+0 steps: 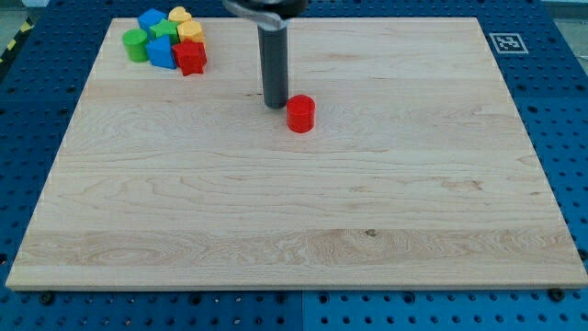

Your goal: Push the yellow hexagon into the green star

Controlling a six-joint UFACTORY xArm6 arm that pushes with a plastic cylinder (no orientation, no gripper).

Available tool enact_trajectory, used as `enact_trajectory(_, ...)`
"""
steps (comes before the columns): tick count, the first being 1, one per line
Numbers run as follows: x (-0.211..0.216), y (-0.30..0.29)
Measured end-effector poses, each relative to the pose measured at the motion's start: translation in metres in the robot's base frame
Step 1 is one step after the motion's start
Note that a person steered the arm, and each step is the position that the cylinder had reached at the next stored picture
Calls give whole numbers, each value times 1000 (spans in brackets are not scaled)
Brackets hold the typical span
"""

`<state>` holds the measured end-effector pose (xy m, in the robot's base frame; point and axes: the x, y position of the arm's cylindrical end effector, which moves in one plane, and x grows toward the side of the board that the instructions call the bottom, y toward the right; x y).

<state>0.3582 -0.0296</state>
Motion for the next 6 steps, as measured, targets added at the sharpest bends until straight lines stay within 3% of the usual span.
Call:
enact_trajectory(2, -102, -55)
enact_trajectory(3, -105, -100)
enact_trajectory(4, -116, -96)
enact_trajectory(5, -139, -46)
enact_trajectory(6, -165, -34)
